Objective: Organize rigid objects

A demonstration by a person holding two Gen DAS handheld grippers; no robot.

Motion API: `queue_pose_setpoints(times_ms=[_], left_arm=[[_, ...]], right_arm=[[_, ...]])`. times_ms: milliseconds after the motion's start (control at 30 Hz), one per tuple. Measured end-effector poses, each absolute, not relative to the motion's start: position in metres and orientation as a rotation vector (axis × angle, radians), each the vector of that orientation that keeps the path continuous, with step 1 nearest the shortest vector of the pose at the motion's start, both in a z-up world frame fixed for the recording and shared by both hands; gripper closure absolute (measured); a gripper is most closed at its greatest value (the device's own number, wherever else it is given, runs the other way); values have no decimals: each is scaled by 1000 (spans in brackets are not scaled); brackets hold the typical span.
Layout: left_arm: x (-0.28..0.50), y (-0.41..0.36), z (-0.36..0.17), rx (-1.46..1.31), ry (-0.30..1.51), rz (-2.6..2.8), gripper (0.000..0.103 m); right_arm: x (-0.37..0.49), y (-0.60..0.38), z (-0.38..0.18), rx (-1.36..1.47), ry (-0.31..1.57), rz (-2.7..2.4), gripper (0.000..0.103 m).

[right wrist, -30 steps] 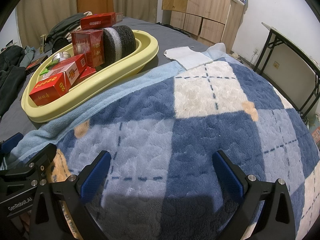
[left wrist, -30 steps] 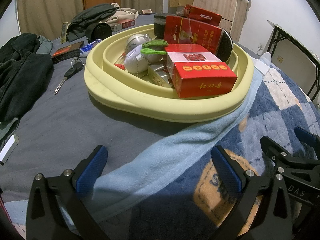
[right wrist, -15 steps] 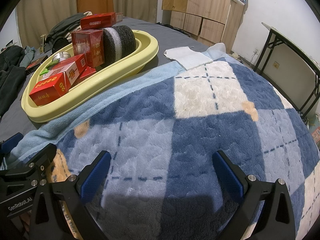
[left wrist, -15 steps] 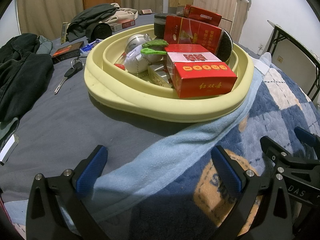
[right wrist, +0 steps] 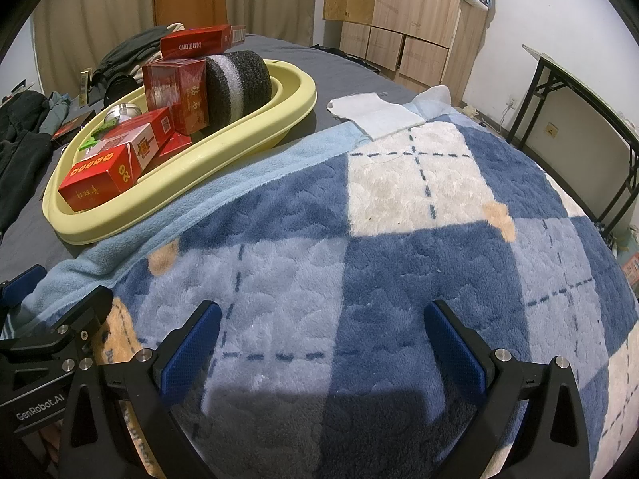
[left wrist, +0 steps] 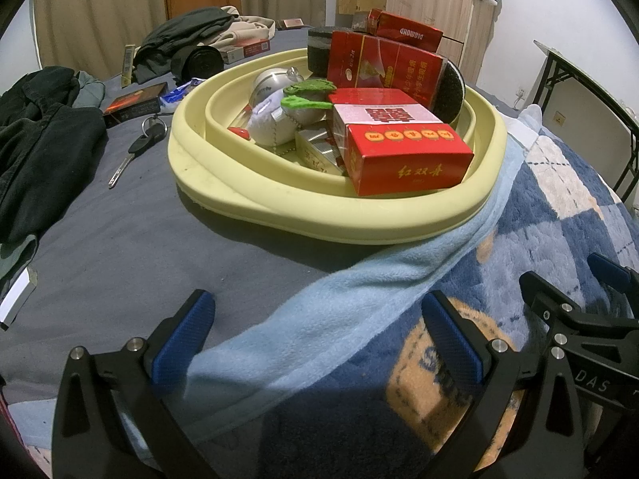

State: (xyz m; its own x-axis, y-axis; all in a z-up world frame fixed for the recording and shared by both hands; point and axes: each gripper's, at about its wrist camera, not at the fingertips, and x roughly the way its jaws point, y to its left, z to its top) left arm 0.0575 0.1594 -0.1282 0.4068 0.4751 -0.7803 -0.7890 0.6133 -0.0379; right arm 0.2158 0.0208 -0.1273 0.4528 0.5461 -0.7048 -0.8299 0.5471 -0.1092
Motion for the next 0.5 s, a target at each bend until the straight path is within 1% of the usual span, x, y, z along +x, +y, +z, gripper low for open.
queue_pose_setpoints(times_ms=[500], left_arm=[[58,159,-128,-439,814,830,0]], right_arm=[[215,20,-127,-481,667,891,0]])
